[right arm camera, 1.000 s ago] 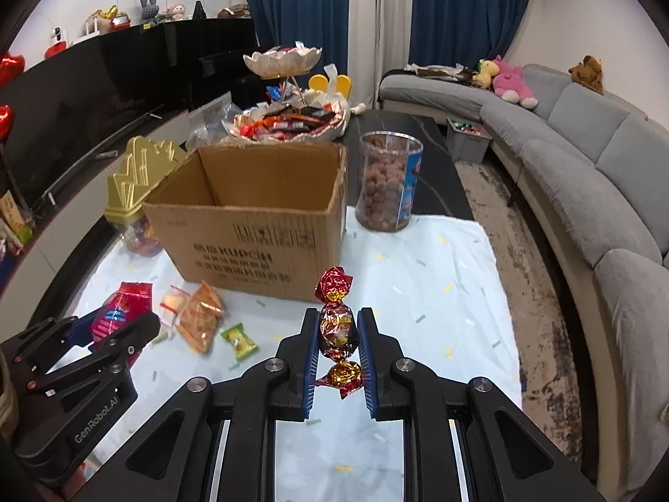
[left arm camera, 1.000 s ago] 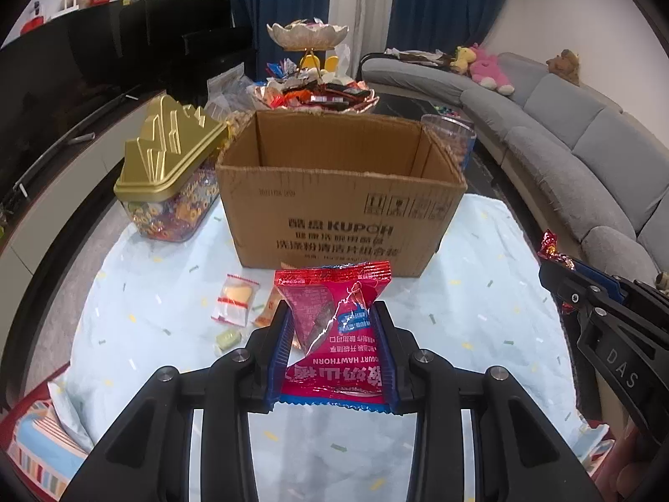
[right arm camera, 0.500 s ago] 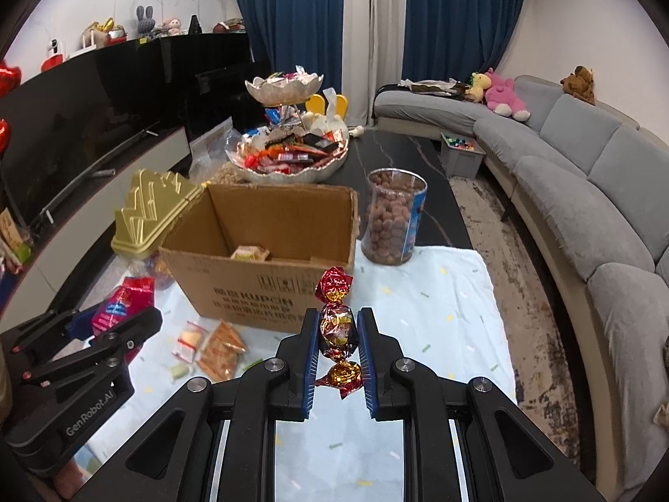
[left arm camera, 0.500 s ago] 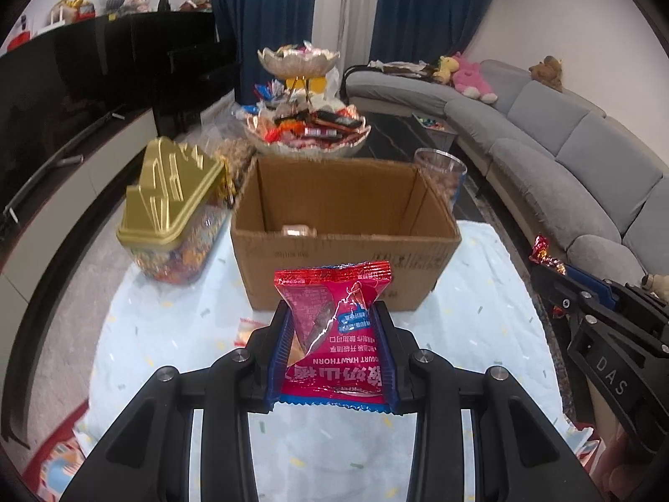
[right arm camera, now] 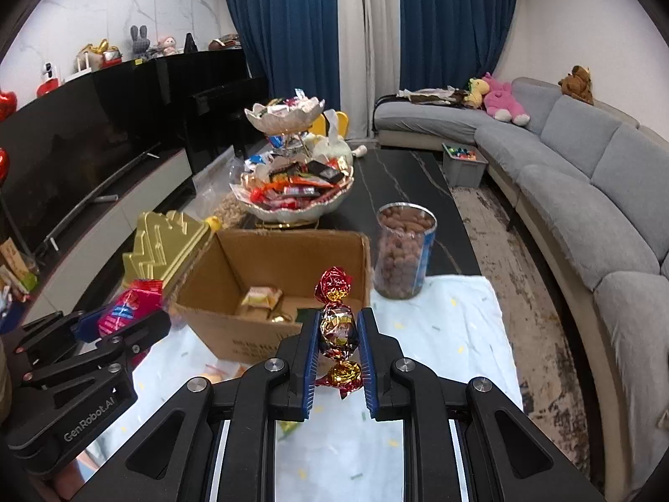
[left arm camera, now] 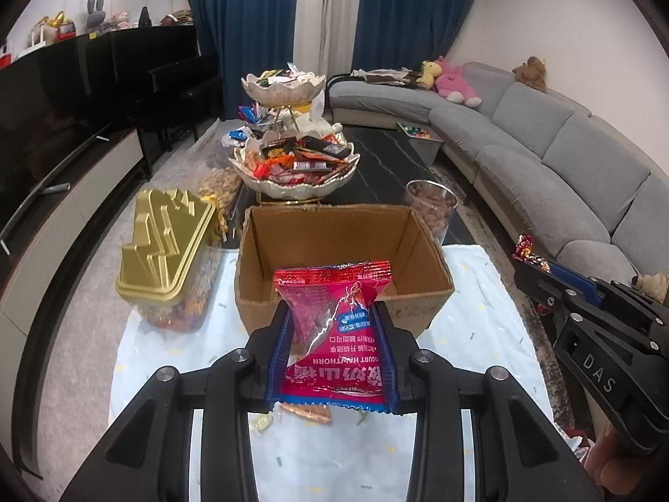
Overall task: Organize snacks
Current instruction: 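Lift both held snacks and carry them over the cardboard box, then open both tools to drop the hawthorn pack and candy into the box, then withdraw both open tools from the box toward the remaining snacks, then lower left onto small green candy while right closes on green-yellow candy, then lift both held candies and carry them over the cardboard box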
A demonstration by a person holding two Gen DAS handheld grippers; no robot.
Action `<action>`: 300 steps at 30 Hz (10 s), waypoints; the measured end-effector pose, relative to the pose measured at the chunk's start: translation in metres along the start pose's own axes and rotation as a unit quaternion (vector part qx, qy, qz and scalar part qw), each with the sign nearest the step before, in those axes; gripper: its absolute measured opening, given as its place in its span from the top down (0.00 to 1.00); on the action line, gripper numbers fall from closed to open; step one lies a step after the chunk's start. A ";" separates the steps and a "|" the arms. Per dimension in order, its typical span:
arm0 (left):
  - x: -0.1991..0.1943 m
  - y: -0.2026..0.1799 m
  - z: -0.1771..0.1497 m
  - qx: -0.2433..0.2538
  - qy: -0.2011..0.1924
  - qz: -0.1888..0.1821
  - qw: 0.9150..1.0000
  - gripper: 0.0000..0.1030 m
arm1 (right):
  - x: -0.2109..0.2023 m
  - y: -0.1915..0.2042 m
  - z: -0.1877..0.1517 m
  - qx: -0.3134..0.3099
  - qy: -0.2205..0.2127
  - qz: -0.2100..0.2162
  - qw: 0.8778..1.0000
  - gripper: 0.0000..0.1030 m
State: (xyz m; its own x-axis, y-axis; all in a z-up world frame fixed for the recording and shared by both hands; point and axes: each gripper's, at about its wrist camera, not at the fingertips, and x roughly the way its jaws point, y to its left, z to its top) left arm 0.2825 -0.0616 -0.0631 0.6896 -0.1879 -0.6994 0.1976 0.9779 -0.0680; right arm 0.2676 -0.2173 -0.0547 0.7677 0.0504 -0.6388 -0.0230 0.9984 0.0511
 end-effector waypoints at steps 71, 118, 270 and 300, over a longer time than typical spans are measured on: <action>0.152 0.042 0.047 0.012 0.084 -0.019 0.996 0.64 | 0.156 0.019 0.036 -0.012 0.075 0.032 0.997 0.81; 0.045 0.053 0.011 0.030 0.043 0.025 0.998 0.18 | 0.055 0.035 0.020 -0.022 0.008 0.003 1.000 0.33; 0.053 0.072 -0.138 0.016 0.014 0.005 1.000 0.82 | 0.067 0.071 -0.117 -0.080 0.023 0.059 0.995 0.79; 0.021 0.027 -0.030 0.033 -0.037 0.011 0.999 0.82 | 0.022 0.032 -0.033 -0.038 -0.030 0.041 0.998 0.79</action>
State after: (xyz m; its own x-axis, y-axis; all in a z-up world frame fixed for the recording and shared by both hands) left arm 0.2813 -0.0359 -0.1008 0.7438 -0.1758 -0.6448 0.2259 0.9741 -0.0051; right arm 0.2623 -0.1832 -0.0923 0.7980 0.1337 -0.5876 -0.1344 0.9900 0.0427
